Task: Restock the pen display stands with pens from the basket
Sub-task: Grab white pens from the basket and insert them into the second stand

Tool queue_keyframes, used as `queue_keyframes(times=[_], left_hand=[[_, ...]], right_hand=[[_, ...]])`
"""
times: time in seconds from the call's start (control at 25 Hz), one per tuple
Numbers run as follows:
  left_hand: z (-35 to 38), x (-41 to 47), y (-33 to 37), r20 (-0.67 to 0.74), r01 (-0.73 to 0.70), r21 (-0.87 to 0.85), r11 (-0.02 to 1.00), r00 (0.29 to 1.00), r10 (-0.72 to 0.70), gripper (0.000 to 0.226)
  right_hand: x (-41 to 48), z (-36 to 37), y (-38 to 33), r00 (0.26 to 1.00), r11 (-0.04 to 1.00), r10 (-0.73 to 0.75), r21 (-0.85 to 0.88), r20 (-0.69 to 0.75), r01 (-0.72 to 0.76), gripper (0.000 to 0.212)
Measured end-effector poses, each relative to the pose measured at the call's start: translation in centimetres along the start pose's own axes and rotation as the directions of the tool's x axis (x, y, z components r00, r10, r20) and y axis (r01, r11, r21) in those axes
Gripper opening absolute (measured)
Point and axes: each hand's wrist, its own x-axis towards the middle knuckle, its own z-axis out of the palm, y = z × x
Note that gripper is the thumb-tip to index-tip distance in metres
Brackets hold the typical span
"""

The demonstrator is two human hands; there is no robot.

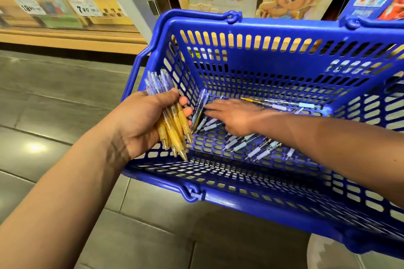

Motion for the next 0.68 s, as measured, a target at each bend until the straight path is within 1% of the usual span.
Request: queue_keyframes(times=[0.08,0.16,0.24,0.32,0.4,0.44,0.48,0.56,0.6,0.68], left_hand=[[-0.2,-0.2,0.0,-0.008,-0.002,0.005,1.000,1.000,0.002,0.012],[-0.4,-0.5,0.0,-0.006,0.006,0.009,1.000,1.000,-0.006,0.010],[-0.7,-0.7,-0.1,-0.010,0.015,0.014,1.000,1.000,-0.015,0.009],[-0.8,-0.8,-0.1,-0.012,0.024,0.013,1.000,1.000,-0.024,0.008],[-0.5,-0.9,0.1,-0.009,0.022,0.002,1.000,1.000,-0.022,0.007],[-0.3,-0.9,0.3,-0.008,0.018,-0.009,1.000,1.000,-0.018,0.007],[0.1,-1.0,0.5,-0.004,0.016,-0.022,1.000,1.000,-0.016,0.007],[0.8,-1.2,0.7,0.023,0.015,-0.041,0.999,1.000,-0.014,0.009],[1.1,-1.3,0.7,0.038,0.017,-0.043,0.999,0.999,-0.016,0.010],[1.3,-1.5,0.6,0.052,0.025,-0.036,0.999,0.998,-0.023,0.012]], right_hand=[[1.2,0.3,-1.6,0.997,0.998,0.058,-0.041,0.052,-0.056,0.085],[1.6,0.2,-2.0,0.998,0.997,0.060,-0.055,0.029,-0.059,0.078],[1.4,-0.3,-1.1,0.999,0.999,0.048,0.005,0.003,-0.048,0.055],[1.1,-0.5,0.0,0.997,0.991,0.069,0.111,0.038,-0.073,0.028],[1.1,-0.4,0.0,0.989,0.956,0.146,0.252,0.025,-0.148,0.018],[1.6,-0.4,-0.5,0.974,0.917,0.227,0.341,-0.015,-0.208,0.013],[2.3,-0.5,-1.0,0.943,0.859,0.330,0.430,-0.051,-0.277,0.011],[4.1,-1.1,-2.2,0.849,0.725,0.529,0.527,-0.013,-0.444,0.029],[5.0,-1.4,-2.5,0.808,0.680,0.589,0.527,0.022,-0.510,0.035],[6.3,-2.1,-3.0,0.733,0.603,0.677,0.527,0.060,-0.600,0.037]])
